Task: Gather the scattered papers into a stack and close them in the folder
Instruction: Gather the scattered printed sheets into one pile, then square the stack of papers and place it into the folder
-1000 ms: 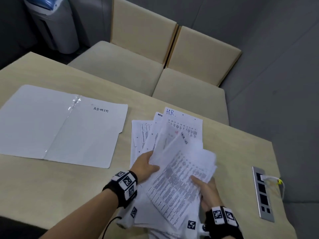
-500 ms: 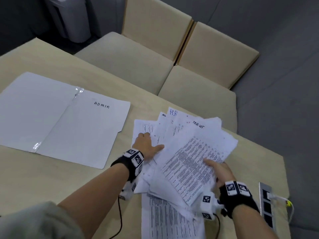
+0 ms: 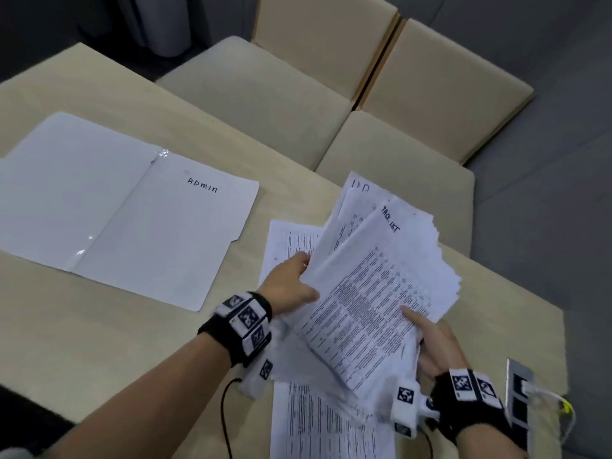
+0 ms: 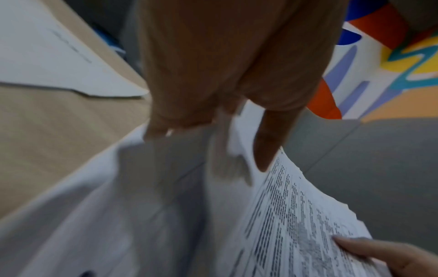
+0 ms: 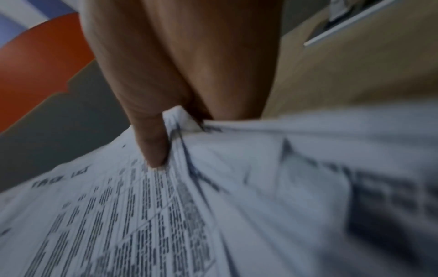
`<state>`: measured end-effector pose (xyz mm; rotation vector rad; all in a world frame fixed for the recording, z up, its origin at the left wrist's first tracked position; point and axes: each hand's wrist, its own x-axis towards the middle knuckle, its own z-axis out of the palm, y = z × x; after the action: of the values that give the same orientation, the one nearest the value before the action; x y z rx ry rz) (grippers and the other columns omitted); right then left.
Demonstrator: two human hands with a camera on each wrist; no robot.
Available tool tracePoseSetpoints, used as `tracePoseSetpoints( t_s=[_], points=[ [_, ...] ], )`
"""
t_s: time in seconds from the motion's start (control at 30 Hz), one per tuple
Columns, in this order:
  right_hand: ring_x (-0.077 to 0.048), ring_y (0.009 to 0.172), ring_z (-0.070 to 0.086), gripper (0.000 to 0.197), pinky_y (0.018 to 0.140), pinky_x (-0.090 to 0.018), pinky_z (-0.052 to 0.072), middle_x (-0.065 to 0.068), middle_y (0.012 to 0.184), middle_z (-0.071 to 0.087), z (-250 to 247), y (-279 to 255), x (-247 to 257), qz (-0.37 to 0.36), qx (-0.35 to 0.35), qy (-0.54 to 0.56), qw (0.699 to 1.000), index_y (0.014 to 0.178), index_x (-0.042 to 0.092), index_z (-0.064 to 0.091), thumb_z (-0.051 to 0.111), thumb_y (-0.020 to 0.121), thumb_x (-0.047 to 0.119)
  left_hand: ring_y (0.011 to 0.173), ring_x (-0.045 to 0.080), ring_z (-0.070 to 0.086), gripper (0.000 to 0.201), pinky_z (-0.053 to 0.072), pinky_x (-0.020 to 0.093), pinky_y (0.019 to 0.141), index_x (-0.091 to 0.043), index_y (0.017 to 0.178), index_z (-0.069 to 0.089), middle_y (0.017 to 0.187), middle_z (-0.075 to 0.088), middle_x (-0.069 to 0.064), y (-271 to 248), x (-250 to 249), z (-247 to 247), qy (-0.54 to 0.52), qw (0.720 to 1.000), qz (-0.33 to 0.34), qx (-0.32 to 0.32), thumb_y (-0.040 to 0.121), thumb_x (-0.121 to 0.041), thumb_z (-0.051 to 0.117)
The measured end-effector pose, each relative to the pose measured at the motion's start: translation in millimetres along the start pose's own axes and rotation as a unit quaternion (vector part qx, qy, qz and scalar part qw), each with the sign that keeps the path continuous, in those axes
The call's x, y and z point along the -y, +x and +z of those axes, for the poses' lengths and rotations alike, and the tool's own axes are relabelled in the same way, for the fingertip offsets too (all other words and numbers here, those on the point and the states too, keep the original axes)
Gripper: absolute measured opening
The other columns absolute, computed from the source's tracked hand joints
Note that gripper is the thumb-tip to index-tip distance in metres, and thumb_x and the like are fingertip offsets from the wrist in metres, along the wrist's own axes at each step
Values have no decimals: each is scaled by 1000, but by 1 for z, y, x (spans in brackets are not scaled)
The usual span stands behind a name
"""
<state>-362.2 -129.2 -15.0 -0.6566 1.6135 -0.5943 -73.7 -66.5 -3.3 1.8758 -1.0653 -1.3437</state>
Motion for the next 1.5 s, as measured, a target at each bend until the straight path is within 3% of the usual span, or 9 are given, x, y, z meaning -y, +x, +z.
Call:
tracePoseSetpoints(
  t_s=[0.07,0.2,0.4,0.57,0.7,0.87,1.17,1.33,1.5],
  points=[
    [-40,99,73,83,88,-61,58,-18,111,74,1,-11,-5,-9,-8,-71,997,124,0,62,94,61,43,114,30,53,65,50,42,91,-11,125,48,123,54,7,-3,15,1,116,976,-91,-158,71,-31,76],
    [-6,81,58,16,96,-36,40,9,95,65,22,-40,-2,-34,52,-69,996,108,22,60,65,98,11,130,32,39,85,41,43,104,-2,141,33,141,35,16,-10,28,16,125,973,-127,-146,77,-39,74],
    [-37,119,67,76,101,-53,53,-18,135,67,40,-22,-22,-8,62,-58,996,143,8,50,85,78,19,124,34,45,74,41,37,105,-11,147,32,138,37,18,-2,28,29,84,991,-57,-90,82,-19,67],
    [-38,109,74,61,103,-58,53,-18,120,77,32,-36,-44,84,125,-122,981,127,2,67,91,74,21,96,29,60,49,51,31,76,-1,122,50,114,61,14,-9,40,18,78,985,-143,-52,80,-18,69],
    [-37,104,75,47,100,-58,55,-18,114,79,34,-52,-73,58,60,-113,990,126,0,68,80,80,2,111,31,62,52,53,39,95,-8,128,52,123,64,12,-25,56,18,63,989,-134,23,80,-16,70],
    [-22,88,69,65,74,-30,58,-8,113,74,47,-72,-42,-27,5,-47,999,123,5,62,92,66,16,116,30,60,59,47,35,95,-11,138,47,131,61,9,-31,33,-7,-48,998,-32,-2,83,-6,67],
    [-22,92,79,35,90,-47,58,-11,114,74,50,-136,79,-260,-3,103,960,107,18,65,86,79,22,108,24,69,85,60,41,86,-12,133,49,123,68,8,-28,-74,-86,-303,938,165,-35,59,-21,92],
    [-31,84,78,69,88,-27,58,-25,93,76,43,-130,81,-216,141,238,936,105,38,80,71,75,-23,111,22,69,80,57,43,93,-13,129,55,121,71,7,-40,-89,-103,-261,938,227,-3,59,-20,93],
    [4,89,76,61,82,-24,57,11,94,83,72,-128,44,-279,42,32,959,124,2,68,86,66,10,110,20,70,69,57,44,95,-9,126,59,118,72,8,-41,-69,-90,-240,946,218,16,65,-10,90]
  ],
)
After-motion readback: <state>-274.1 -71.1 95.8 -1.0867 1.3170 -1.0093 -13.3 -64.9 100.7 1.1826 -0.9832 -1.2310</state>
